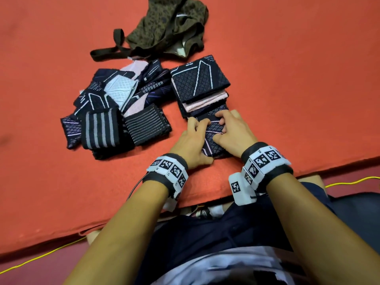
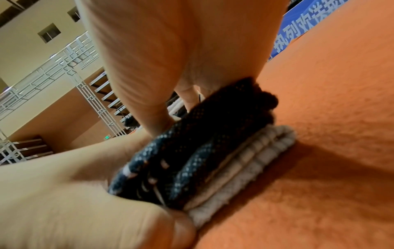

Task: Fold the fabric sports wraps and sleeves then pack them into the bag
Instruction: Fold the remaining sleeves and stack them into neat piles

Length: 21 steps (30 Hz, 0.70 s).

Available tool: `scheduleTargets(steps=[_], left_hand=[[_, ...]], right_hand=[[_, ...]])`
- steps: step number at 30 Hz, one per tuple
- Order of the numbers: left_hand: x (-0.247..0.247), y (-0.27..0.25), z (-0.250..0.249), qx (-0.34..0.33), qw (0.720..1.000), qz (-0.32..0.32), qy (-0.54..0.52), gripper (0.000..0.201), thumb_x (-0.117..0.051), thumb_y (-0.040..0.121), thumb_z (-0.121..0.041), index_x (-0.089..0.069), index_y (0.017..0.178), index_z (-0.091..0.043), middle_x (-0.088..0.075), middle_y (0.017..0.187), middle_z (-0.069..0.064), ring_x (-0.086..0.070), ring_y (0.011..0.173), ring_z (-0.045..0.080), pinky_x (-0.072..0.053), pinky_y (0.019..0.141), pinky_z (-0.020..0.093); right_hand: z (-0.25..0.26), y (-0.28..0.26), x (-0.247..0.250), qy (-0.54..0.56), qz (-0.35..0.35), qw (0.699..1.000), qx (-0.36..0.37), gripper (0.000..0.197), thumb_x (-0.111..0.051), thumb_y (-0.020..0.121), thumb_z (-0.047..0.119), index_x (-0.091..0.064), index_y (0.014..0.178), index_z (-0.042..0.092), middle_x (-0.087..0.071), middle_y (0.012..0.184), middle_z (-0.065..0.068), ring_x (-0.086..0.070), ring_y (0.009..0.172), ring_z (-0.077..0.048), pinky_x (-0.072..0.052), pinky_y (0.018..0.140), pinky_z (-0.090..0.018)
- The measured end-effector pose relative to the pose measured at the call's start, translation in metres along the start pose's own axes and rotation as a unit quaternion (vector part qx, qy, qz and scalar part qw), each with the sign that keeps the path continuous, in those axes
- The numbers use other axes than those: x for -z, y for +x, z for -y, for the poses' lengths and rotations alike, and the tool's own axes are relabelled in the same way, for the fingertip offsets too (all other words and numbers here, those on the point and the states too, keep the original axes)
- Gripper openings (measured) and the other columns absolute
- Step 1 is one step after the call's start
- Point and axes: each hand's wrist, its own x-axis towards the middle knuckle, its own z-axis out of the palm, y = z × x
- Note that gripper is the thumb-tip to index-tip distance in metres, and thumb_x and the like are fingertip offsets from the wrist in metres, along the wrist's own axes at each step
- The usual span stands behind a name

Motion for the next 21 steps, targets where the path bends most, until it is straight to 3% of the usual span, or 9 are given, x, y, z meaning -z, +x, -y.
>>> scheduleTargets(steps=[5, 10, 13, 16, 19, 21], left_hand=[[0.004, 0.004, -0.003, -0.002, 1.0, 0.0, 0.015, 0.105, -0.088, 0.061, -0.03, -0.029, 0.146, -0.012, -0.028, 0.12, 0.006, -0.055, 0.085, 0.026, -0.051, 0.081, 0.037], [0.001, -0.003, -0.006, 0.013, 0.999, -0.005, 0.031, 0.106, -0.087, 0.062, -0.035, -0.027, 0.148, -0.015, -0.029, 0.124, 0.005, -0.056, 0.094, 0.029, -0.052, 0.082, 0.04], [0.009, -0.005, -0.005, 0.012, 0.999, 0.013, 0.05, 0.107, -0.086, 0.063, -0.045, -0.026, 0.148, -0.019, -0.03, 0.126, 0.004, -0.057, 0.098, 0.026, -0.052, 0.08, 0.04], [0.022, -0.007, -0.006, 0.017, 0.999, 0.037, 0.023, 0.105, -0.083, 0.066, -0.06, -0.031, 0.149, -0.023, -0.034, 0.128, 0.0, -0.053, 0.103, 0.018, -0.048, 0.087, 0.034], [0.035, -0.011, -0.006, 0.026, 0.998, 0.027, -0.059, 0.078, -0.076, 0.074, -0.062, -0.051, 0.138, -0.024, -0.048, 0.117, -0.003, -0.055, 0.1, 0.012, -0.047, 0.089, 0.029], [0.051, -0.013, -0.001, 0.033, 0.994, 0.008, -0.101, 0.048, -0.072, 0.085, -0.05, -0.062, 0.124, -0.025, -0.06, 0.107, -0.004, -0.06, 0.09, 0.012, -0.049, 0.086, 0.029]], right_hand=[[0.0, 0.006, 0.001, 0.005, -0.007, 1.0, -0.004, 0.057, -0.069, 0.079, 0.014, -0.05, 0.133, 0.014, -0.045, 0.116, -0.002, -0.048, 0.085, -0.012, -0.037, 0.08, -0.022], [-0.001, 0.002, -0.001, -0.005, -0.008, 1.0, 0.001, 0.056, -0.067, 0.081, 0.014, -0.049, 0.134, 0.014, -0.046, 0.116, -0.003, -0.049, 0.086, -0.013, -0.039, 0.08, -0.024], [0.003, 0.001, 0.001, -0.024, 0.007, 1.0, 0.0, 0.055, -0.064, 0.084, 0.015, -0.047, 0.137, 0.013, -0.046, 0.123, -0.006, -0.05, 0.09, -0.015, -0.043, 0.083, -0.028], [0.011, 0.001, 0.007, -0.051, 0.031, 0.998, -0.006, 0.054, -0.062, 0.087, 0.018, -0.047, 0.139, 0.014, -0.048, 0.127, -0.006, -0.055, 0.101, -0.021, -0.04, 0.085, -0.025], [0.021, 0.004, 0.012, -0.067, 0.043, 0.997, 0.009, 0.046, -0.06, 0.087, 0.016, -0.053, 0.132, 0.015, -0.056, 0.121, -0.005, -0.057, 0.109, -0.023, -0.037, 0.084, -0.024], [0.031, 0.005, 0.016, -0.073, 0.047, 0.996, 0.021, 0.035, -0.055, 0.088, 0.014, -0.06, 0.123, 0.017, -0.063, 0.109, -0.001, -0.059, 0.103, -0.022, -0.039, 0.078, -0.026]])
